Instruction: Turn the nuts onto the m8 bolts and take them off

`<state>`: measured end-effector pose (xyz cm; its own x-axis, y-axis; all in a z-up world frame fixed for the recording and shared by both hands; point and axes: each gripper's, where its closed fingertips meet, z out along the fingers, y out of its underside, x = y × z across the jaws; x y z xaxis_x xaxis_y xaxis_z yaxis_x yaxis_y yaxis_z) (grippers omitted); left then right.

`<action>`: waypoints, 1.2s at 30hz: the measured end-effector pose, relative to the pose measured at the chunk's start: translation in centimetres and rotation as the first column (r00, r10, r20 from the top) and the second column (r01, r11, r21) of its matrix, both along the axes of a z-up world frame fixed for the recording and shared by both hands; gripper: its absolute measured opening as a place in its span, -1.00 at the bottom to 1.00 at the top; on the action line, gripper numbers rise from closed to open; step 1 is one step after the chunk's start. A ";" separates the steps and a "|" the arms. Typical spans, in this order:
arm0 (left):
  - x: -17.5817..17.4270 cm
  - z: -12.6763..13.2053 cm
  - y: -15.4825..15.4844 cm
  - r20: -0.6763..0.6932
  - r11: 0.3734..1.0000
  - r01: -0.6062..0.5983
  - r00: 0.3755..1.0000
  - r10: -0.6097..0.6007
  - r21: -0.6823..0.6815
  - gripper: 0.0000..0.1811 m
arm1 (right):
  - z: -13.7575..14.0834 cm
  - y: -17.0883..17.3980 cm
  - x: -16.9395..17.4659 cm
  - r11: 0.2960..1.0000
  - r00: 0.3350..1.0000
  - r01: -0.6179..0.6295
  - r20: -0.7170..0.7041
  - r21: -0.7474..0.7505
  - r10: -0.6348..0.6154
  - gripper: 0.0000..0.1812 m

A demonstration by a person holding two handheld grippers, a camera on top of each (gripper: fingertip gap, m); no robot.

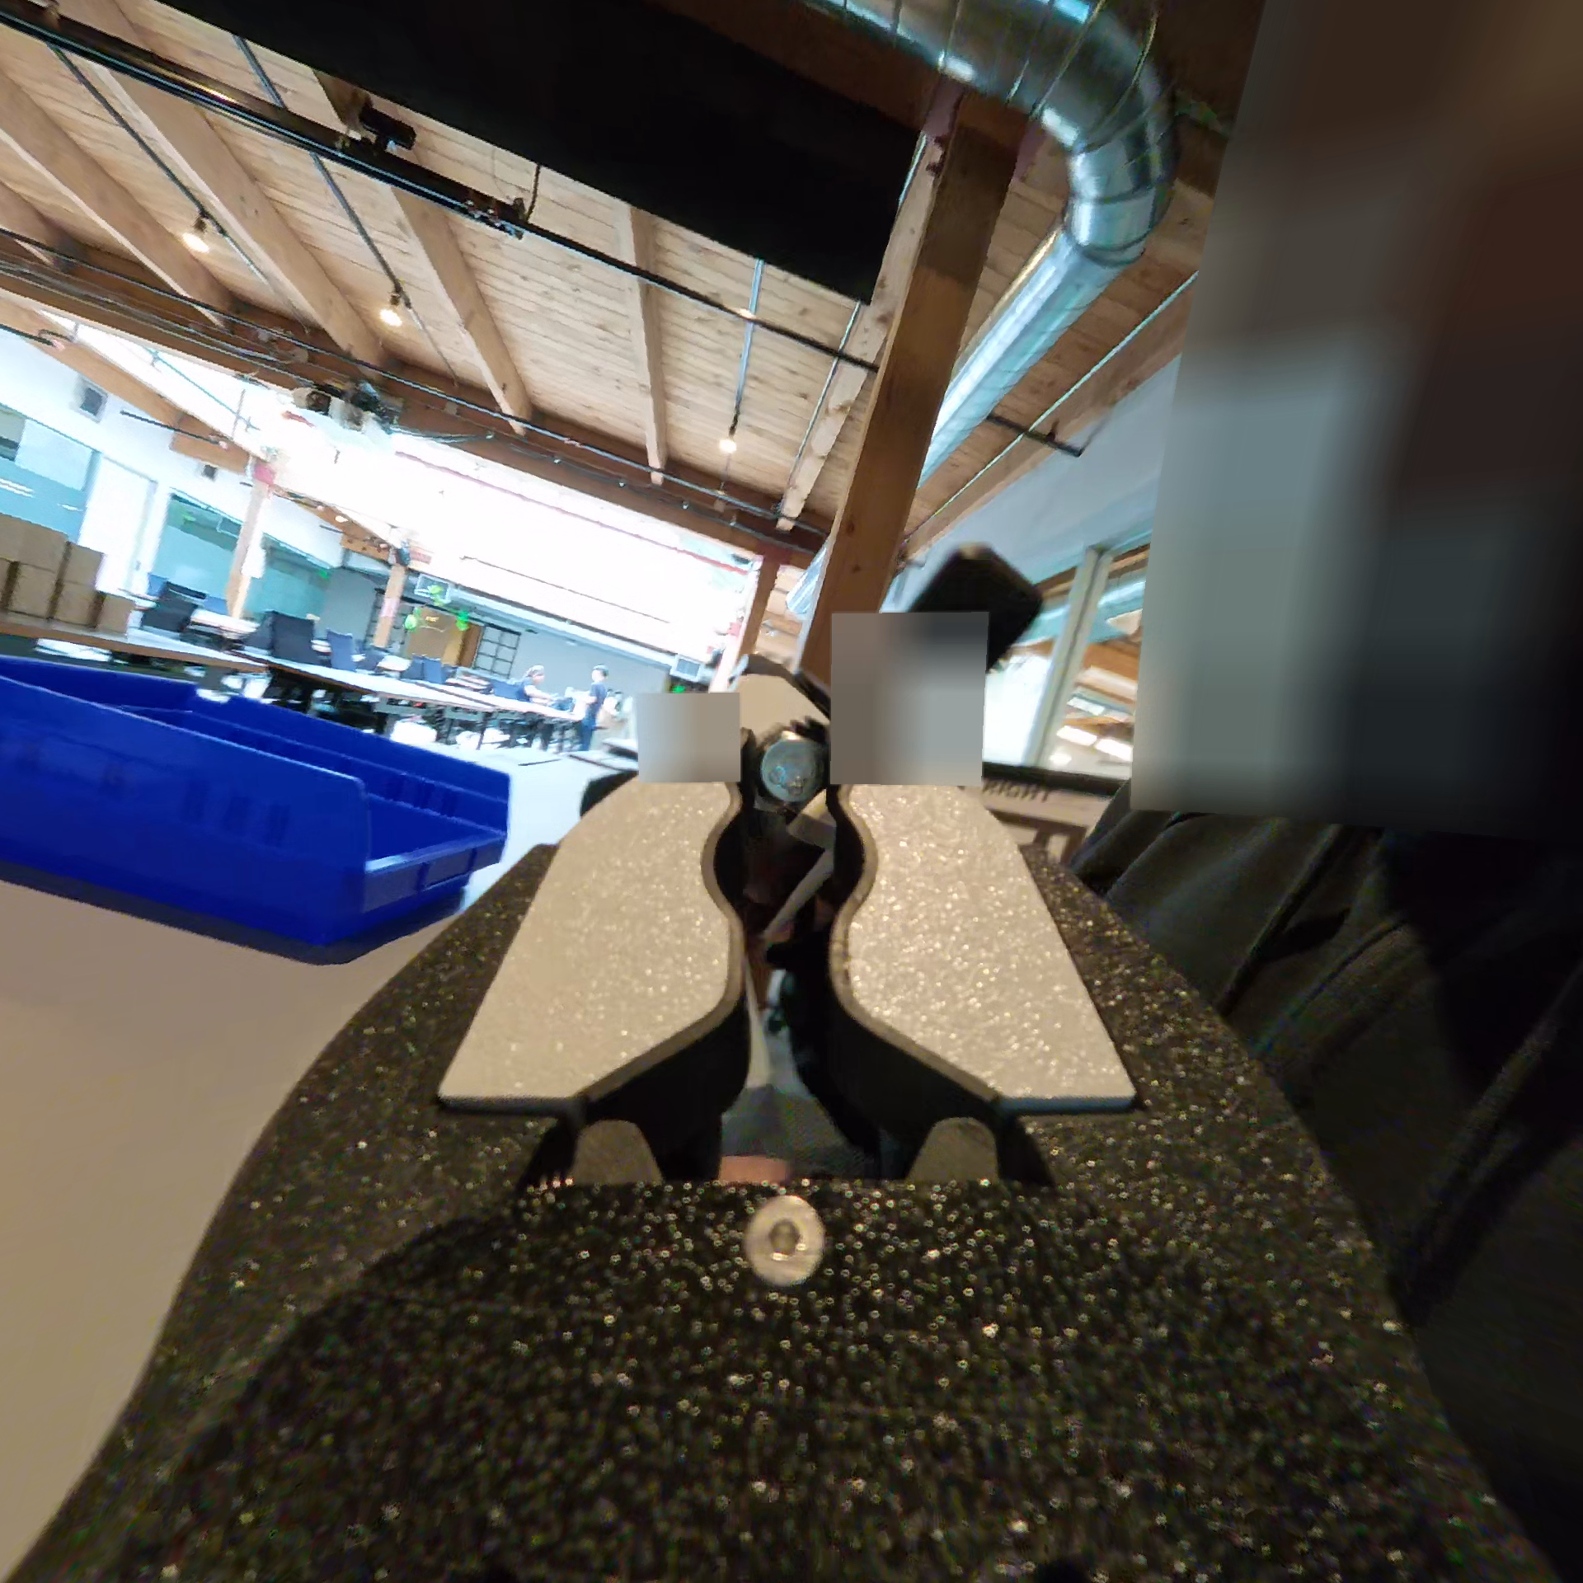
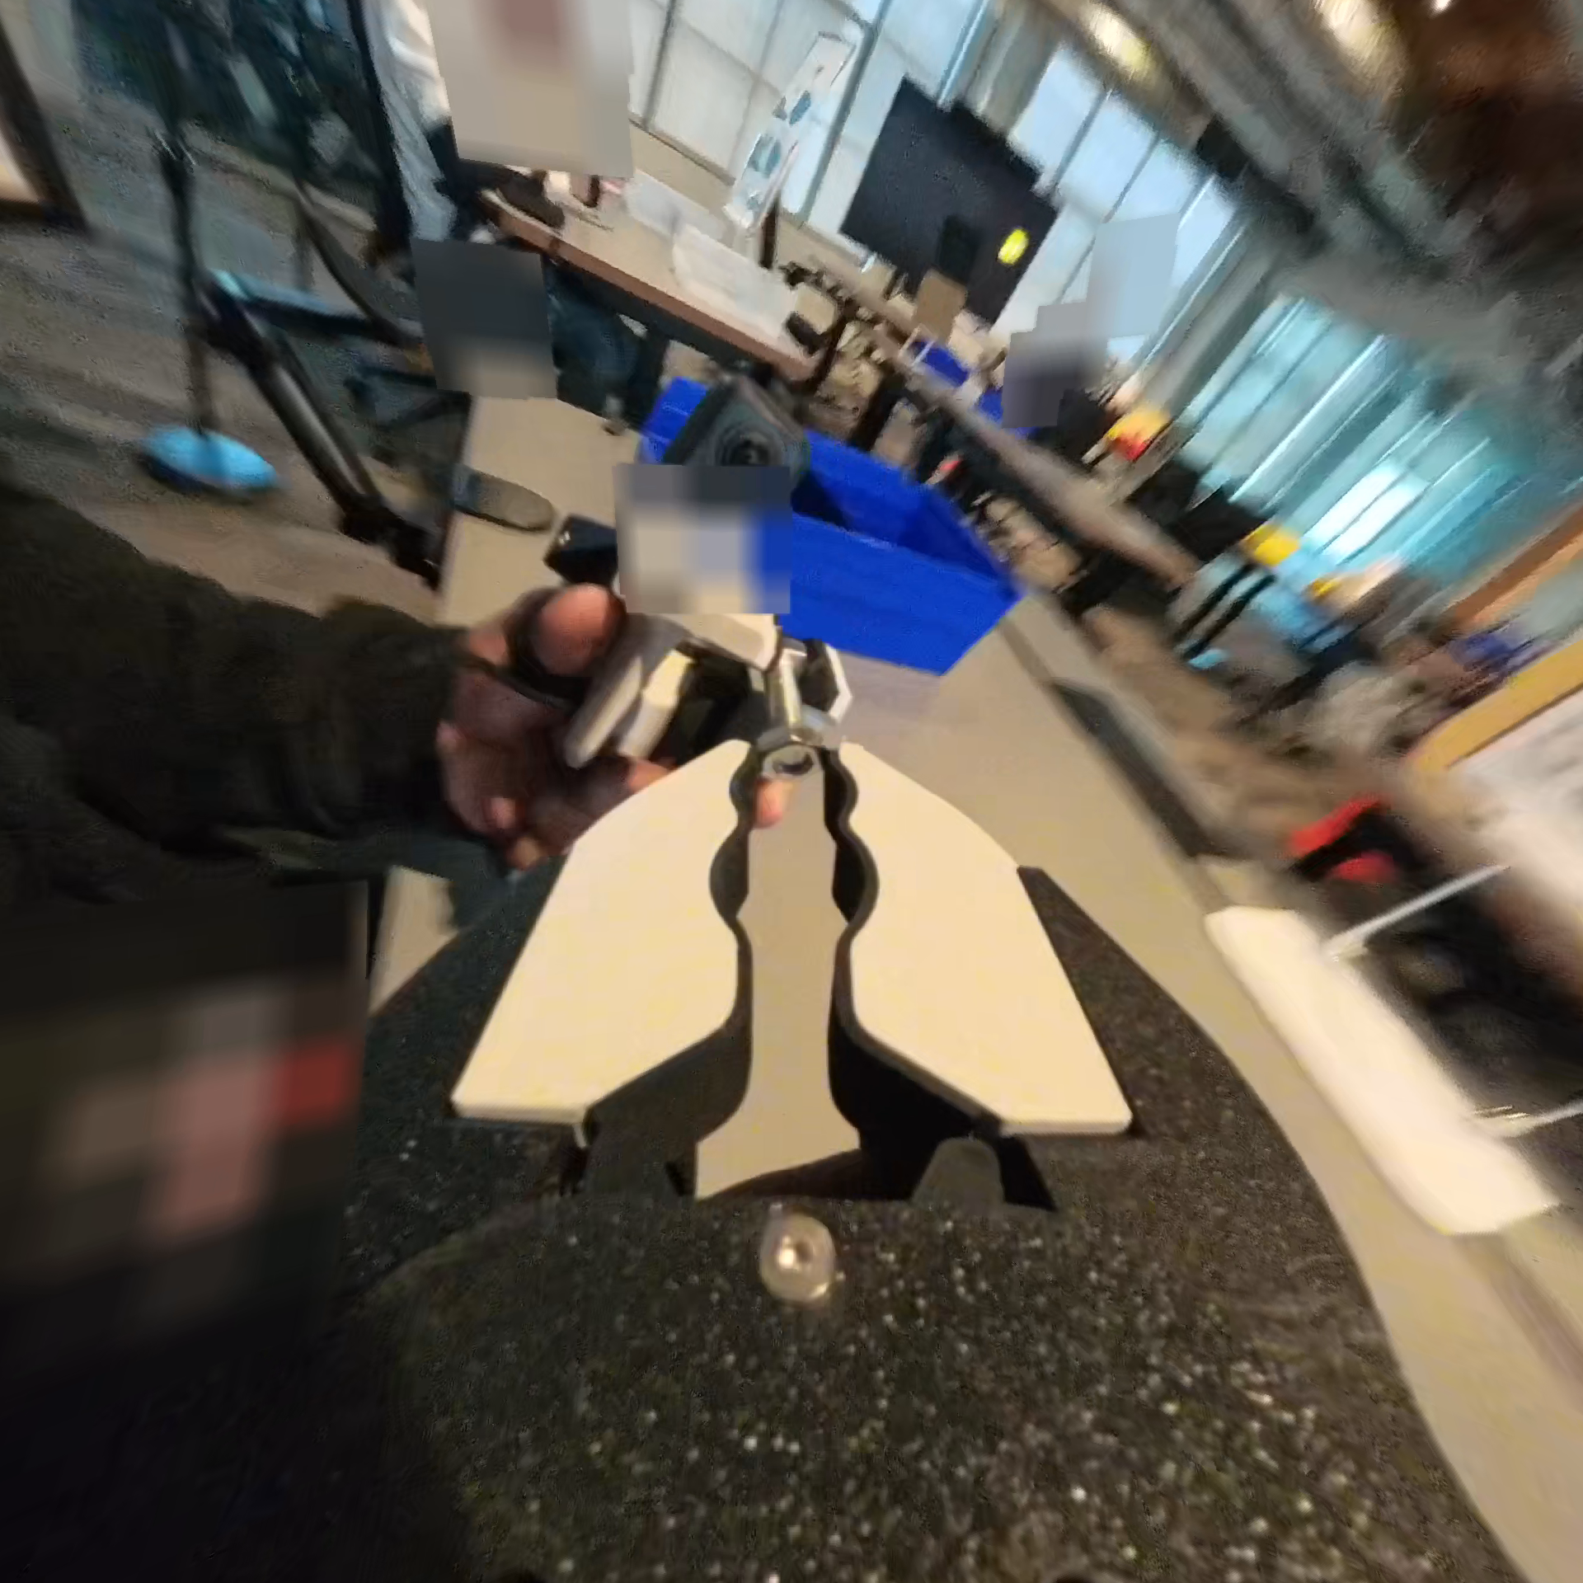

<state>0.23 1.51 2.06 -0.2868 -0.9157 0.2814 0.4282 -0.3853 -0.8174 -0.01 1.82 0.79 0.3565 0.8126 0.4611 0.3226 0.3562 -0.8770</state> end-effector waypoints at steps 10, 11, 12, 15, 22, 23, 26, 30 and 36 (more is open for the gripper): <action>-0.4 0.7 0.0 0.038 0.998 -0.053 0.998 0.052 0.031 -0.84 | 0.6 -0.4 -0.1 0.910 0.964 -0.193 -0.243 -0.367 0.107 -0.67; -0.6 0.8 0.2 0.057 0.999 -0.036 0.998 0.036 0.000 -0.84 | 0.7 -0.2 0.0 0.957 0.977 -0.137 -0.193 -0.254 0.089 -0.65; -0.8 0.9 0.4 0.071 1.000 -0.021 0.997 0.022 -0.023 -0.84 | 0.7 -0.2 0.1 0.986 0.987 -0.092 -0.140 -0.137 0.073 -0.63; -1.1 1.0 0.6 0.086 0.998 0.010 0.996 -0.005 -0.064 -0.84 | 0.7 0.0 0.1 0.992 1.000 0.002 -0.008 0.130 0.000 -0.63; -0.6 0.7 0.4 0.074 0.987 0.094 0.994 -0.085 -0.127 -0.84 | 1.3 -0.3 0.0 0.964 1.000 0.017 -0.008 0.264 -0.015 -0.72; -0.5 0.5 0.3 0.065 0.986 0.102 0.993 -0.095 -0.129 -0.84 | 1.3 -0.4 0.0 0.963 1.000 0.013 -0.002 0.268 -0.013 -0.73; 0.2 0.0 0.1 0.024 0.987 0.104 0.995 -0.102 -0.123 -0.84 | 0.7 -0.3 -0.2 0.964 0.999 0.013 0.031 0.266 -0.022 -0.84; 0.4 -0.6 0.3 -0.046 0.999 0.024 0.999 -0.026 -0.043 -0.84 | -0.2 0.0 -0.1 0.998 1.000 -0.011 0.017 0.060 0.009 -0.84; 0.7 -1.3 -0.6 -0.110 0.960 -0.124 0.982 0.156 0.251 -0.84 | 0.0 -0.8 0.2 0.813 0.935 -0.306 -0.319 -0.496 0.158 -0.84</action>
